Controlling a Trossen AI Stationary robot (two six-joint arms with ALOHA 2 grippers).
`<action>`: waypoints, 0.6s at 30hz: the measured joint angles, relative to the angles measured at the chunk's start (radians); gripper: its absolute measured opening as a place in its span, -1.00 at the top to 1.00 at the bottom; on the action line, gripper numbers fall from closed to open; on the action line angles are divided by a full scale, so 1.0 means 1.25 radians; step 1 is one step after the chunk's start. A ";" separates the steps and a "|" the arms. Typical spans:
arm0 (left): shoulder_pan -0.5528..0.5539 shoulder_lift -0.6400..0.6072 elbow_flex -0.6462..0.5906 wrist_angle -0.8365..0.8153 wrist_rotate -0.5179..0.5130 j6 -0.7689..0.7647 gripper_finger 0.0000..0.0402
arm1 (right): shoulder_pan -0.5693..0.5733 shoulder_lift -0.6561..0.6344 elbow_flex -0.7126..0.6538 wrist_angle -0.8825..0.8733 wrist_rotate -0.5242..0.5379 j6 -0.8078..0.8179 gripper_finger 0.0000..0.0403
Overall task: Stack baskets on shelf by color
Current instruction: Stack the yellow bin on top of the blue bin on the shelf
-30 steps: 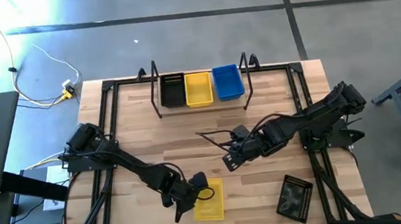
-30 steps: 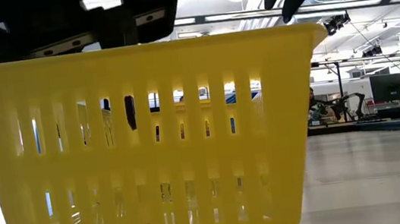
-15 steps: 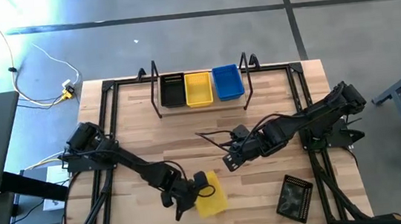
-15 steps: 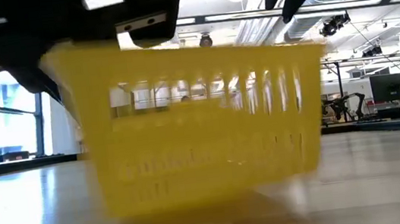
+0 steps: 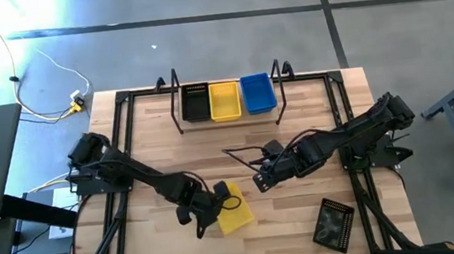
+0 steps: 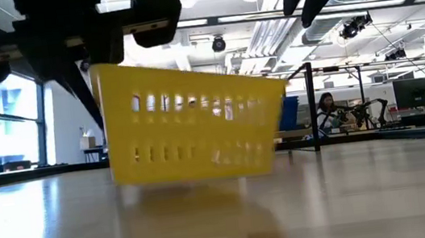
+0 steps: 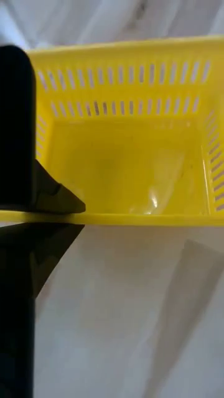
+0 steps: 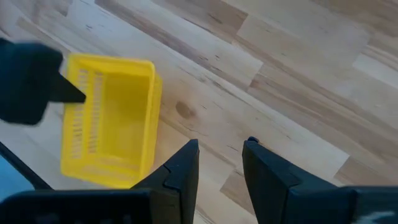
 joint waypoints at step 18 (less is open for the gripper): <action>0.182 -0.234 0.001 -0.150 -0.060 0.088 0.99 | -0.067 0.000 0.000 -0.001 0.012 0.000 0.46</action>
